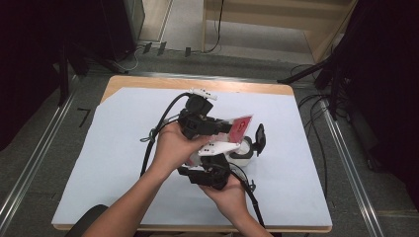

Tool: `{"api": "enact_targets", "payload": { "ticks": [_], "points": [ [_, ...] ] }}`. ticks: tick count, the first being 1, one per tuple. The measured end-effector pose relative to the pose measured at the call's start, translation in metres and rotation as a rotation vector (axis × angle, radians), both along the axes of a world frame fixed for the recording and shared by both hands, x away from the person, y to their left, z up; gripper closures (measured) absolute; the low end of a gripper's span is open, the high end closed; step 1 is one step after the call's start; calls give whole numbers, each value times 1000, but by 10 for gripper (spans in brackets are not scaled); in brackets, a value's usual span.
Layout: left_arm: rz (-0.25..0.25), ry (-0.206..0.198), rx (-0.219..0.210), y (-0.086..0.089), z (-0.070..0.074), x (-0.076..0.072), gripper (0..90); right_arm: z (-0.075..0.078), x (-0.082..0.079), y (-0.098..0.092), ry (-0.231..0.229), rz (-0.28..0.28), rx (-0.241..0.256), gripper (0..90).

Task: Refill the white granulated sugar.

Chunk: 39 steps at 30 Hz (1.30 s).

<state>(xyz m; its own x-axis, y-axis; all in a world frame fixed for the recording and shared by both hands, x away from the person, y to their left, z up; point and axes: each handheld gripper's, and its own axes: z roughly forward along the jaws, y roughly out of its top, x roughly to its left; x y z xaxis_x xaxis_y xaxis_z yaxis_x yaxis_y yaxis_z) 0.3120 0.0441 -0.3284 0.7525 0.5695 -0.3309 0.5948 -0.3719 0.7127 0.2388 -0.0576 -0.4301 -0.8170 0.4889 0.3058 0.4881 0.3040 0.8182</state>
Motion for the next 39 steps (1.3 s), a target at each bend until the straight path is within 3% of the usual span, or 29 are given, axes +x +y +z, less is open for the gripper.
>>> {"api": "enact_targets", "payload": {
  "ticks": [39],
  "points": [
    [2,-12,1,-2,-1,0,793,-1,0,0,-8,-6,-4,639]
  ]
}}
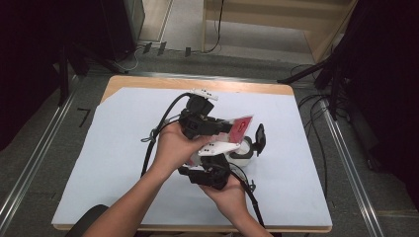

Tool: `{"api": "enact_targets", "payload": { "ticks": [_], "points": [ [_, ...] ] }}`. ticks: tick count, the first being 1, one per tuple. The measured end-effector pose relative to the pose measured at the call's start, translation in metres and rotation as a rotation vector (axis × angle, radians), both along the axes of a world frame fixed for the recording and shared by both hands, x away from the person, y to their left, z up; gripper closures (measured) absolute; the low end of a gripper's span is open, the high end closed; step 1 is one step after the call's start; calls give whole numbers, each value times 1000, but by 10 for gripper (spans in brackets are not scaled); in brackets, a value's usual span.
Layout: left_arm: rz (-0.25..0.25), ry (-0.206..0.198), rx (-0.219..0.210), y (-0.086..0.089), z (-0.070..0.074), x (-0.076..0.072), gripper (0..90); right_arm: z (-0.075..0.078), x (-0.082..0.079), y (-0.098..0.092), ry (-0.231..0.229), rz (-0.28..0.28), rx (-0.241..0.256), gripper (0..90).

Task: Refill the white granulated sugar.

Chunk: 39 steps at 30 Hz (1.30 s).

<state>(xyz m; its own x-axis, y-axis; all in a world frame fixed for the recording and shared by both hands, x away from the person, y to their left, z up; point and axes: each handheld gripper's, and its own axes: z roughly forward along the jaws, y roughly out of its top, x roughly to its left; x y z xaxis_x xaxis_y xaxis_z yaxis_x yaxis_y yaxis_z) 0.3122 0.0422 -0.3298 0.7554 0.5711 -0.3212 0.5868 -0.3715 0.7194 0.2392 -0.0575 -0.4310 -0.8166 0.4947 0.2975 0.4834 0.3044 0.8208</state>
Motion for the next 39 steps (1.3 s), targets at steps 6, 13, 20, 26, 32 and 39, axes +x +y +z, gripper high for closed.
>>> {"api": "enact_targets", "payload": {
  "ticks": [6,13,20,26,32,39],
  "points": [
    [1,3,0,0,1,0,790,1,0,0,0,-2,-2,640],
    [0,8,-6,1,0,1,791,1,0,0,3,-6,-4,640],
    [-3,11,-1,1,0,2,791,0,0,1,0,-10,-5,641],
    [-2,14,-1,1,0,2,790,1,-1,1,0,-13,-5,641],
    [-2,15,-11,1,1,1,789,2,-2,1,-1,-12,-6,641],
    [1,28,-17,3,2,3,785,4,-3,2,-6,-9,-5,641]
  ]
}}
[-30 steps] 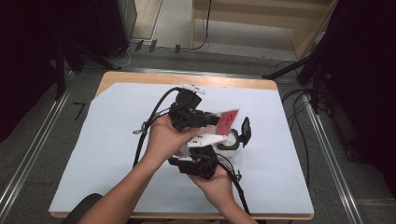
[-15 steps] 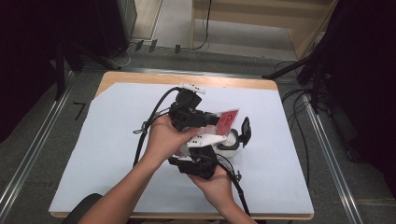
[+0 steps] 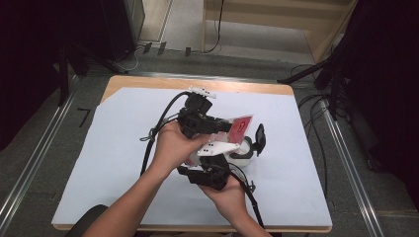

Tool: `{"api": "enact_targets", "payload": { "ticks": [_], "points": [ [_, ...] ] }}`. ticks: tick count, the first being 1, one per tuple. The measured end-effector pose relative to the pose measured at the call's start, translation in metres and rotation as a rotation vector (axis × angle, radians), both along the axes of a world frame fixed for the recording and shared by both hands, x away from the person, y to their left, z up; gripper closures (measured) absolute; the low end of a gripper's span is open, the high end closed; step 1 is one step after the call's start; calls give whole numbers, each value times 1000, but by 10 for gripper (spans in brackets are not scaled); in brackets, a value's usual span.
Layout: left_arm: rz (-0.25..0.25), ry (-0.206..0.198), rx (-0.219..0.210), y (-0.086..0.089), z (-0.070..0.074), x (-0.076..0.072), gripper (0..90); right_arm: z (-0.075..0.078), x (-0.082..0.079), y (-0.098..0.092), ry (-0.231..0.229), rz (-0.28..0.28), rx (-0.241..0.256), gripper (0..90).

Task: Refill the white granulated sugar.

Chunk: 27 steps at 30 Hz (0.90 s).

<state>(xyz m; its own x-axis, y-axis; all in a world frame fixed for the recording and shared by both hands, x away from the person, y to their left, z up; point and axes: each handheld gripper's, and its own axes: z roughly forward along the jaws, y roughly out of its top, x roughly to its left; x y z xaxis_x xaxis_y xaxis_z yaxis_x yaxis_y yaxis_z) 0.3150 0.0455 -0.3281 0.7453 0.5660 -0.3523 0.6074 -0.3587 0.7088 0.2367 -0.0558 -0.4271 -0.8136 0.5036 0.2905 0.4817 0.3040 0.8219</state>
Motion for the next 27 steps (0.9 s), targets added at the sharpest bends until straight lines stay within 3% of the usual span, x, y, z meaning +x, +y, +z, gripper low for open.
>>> {"api": "enact_targets", "payload": {
  "ticks": [19,27],
  "points": [
    [17,30,-25,7,-1,6,768,3,0,0,-20,13,-23,643],
    [9,37,-40,7,0,5,726,0,4,-3,11,39,22,643]
  ]
}}
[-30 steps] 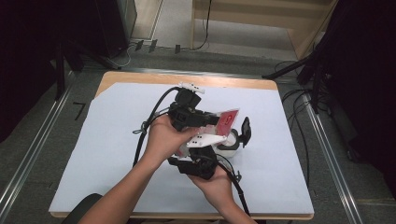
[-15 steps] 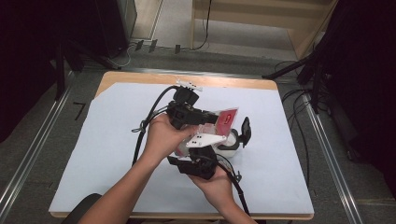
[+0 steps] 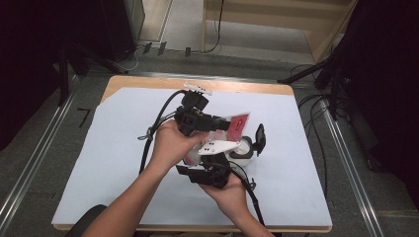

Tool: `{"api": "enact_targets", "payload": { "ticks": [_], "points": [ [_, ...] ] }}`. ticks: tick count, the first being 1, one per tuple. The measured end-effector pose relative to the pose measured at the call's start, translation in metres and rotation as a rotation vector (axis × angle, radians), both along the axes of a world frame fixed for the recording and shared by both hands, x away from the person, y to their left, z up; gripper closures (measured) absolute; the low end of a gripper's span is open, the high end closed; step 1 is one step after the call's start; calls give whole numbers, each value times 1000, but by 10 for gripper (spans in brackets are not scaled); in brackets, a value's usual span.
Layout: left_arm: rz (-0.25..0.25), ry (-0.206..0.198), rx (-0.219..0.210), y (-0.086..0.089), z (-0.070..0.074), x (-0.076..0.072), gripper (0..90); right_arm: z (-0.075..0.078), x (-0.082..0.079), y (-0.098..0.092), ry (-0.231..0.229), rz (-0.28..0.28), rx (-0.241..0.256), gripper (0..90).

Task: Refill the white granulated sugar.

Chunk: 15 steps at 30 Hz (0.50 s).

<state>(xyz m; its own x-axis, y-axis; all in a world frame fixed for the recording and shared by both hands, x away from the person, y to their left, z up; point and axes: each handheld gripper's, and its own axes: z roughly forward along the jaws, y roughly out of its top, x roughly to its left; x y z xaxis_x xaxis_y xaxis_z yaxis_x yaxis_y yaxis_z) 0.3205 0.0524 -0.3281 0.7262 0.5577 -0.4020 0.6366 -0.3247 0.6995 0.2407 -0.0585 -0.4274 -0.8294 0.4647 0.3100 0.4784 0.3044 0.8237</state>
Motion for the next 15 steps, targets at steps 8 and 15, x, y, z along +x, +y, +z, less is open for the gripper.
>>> {"api": "enact_targets", "payload": {
  "ticks": [8,15],
  "points": [
    [1,-1,21,-1,1,-2,788,0,-1,0,5,2,6,643],
    [5,-19,30,-4,3,-5,791,2,-2,0,8,-6,11,643]
  ]
}}
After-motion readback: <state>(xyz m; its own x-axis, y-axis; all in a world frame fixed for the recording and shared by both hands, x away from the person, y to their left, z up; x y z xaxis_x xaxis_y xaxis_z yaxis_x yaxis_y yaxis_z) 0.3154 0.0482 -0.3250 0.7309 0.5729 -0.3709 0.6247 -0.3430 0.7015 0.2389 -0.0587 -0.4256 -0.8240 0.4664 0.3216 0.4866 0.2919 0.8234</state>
